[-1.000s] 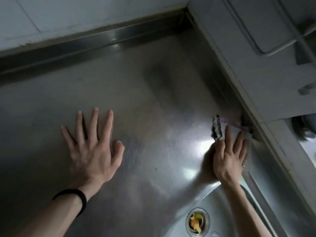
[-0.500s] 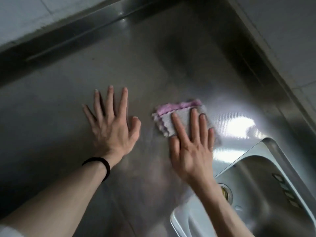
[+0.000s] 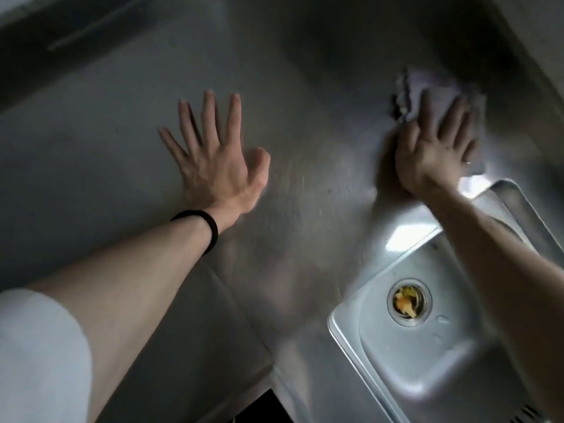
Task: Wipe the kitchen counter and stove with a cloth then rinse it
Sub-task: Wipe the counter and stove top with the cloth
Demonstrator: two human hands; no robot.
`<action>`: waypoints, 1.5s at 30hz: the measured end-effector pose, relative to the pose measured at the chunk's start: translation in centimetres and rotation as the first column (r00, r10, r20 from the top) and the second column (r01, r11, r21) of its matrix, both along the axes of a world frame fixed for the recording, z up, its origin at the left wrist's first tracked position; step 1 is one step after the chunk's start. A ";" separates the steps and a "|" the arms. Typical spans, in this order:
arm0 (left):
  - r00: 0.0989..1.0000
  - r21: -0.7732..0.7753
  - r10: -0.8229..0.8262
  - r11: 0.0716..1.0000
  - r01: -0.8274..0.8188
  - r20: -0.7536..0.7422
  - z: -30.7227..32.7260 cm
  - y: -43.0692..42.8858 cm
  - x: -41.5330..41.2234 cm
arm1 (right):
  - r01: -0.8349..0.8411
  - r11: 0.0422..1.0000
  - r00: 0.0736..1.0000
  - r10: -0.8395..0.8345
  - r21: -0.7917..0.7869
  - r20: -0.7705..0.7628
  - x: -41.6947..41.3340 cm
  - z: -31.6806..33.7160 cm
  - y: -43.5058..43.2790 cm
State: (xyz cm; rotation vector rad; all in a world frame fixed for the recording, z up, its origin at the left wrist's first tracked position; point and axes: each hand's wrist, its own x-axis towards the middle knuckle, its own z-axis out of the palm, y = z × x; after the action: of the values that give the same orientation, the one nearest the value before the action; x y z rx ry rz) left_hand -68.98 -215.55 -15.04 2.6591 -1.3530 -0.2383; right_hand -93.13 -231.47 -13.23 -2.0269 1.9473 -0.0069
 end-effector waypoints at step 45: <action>0.789 -0.007 -0.612 0.790 0.613 0.061 -0.8 15.7 -2.3 | 0.034 0.999 0.998 -0.036 0.034 0.058 5.4 -0.6 36.1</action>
State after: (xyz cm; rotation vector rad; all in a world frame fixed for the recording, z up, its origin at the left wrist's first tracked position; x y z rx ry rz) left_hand -71.27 -199.88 -15.83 2.1189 -2.1901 -0.2102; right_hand -87.74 -195.38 -13.81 -1.9492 1.9343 -0.0412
